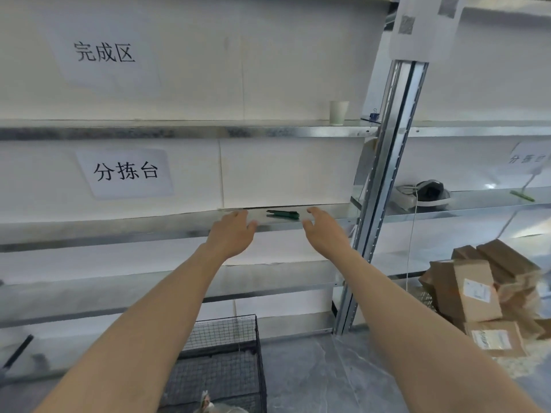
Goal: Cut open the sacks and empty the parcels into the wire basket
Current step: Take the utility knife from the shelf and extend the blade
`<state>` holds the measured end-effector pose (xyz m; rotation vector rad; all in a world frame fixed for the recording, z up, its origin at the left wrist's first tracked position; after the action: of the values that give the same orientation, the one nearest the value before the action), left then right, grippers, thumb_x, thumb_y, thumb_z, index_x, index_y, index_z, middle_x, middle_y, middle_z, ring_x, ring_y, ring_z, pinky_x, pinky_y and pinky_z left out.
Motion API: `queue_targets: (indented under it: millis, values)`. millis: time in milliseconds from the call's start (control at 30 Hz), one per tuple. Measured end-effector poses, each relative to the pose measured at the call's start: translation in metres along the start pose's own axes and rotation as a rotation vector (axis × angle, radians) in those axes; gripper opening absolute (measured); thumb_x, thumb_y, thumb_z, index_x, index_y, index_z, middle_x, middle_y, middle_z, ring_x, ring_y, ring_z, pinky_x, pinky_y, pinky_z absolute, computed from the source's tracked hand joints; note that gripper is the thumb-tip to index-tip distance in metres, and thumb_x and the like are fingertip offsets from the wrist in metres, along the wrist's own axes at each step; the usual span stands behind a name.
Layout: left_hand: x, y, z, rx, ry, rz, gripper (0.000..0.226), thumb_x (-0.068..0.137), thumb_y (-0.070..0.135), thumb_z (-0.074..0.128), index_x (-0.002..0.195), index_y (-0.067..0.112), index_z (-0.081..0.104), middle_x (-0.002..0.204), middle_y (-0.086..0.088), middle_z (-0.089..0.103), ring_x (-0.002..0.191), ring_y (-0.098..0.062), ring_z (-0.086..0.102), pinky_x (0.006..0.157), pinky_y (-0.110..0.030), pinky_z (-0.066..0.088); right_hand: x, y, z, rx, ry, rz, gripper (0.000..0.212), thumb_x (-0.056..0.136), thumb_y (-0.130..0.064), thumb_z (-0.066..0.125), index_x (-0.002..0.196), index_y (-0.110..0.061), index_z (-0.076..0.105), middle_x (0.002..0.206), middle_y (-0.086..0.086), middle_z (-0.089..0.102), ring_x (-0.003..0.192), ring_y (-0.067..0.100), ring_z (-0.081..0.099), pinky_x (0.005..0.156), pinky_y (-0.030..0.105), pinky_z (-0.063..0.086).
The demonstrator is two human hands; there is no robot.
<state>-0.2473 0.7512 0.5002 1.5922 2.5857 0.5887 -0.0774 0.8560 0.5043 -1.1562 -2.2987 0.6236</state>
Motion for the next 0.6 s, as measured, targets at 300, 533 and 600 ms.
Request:
queue_targets:
  millis: [300, 533, 600]
  values:
    - [0.058, 0.069, 0.04, -0.104, 0.037, -0.117, 0.05, 0.102, 0.035, 0.028, 0.146, 0.011, 0.031, 0.152, -0.008, 0.033, 0.138, -0.026, 0.032, 0.11, -0.039, 0.028, 0.078, 0.077, -0.028, 0.021, -0.145, -0.113, 0.045, 0.103, -0.027, 0.035, 0.146, -0.013, 0.035, 0.146, 0.01, 0.044, 0.131, 0.028, 0.041, 0.104, 0.039, 0.035]
    - [0.112, 0.079, 0.061, -0.089, 0.039, -0.166, 0.05, 0.102, 0.035, 0.03, 0.146, 0.012, 0.032, 0.15, -0.007, 0.036, 0.137, -0.026, 0.033, 0.108, -0.037, 0.029, 0.141, 0.106, -0.018, 0.046, -0.191, -0.169, 0.047, 0.103, -0.026, 0.035, 0.148, -0.012, 0.033, 0.151, 0.008, 0.038, 0.138, 0.026, 0.034, 0.11, 0.036, 0.028]
    - [0.133, 0.074, 0.071, -0.069, 0.028, -0.175, 0.048, 0.102, 0.035, 0.03, 0.143, 0.011, 0.034, 0.147, -0.009, 0.04, 0.133, -0.027, 0.037, 0.105, -0.039, 0.031, 0.16, 0.112, -0.009, 0.034, -0.195, -0.18, 0.047, 0.103, -0.026, 0.036, 0.147, -0.012, 0.034, 0.15, 0.008, 0.04, 0.137, 0.026, 0.036, 0.109, 0.033, 0.029]
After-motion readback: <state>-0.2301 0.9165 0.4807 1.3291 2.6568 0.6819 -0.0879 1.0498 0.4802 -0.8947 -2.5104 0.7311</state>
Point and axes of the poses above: each hand's wrist, its own x-axis towards the middle knuckle, its own z-axis out of the palm, y = z × x, the point moved 8 cm from there along x, towards the middle knuckle
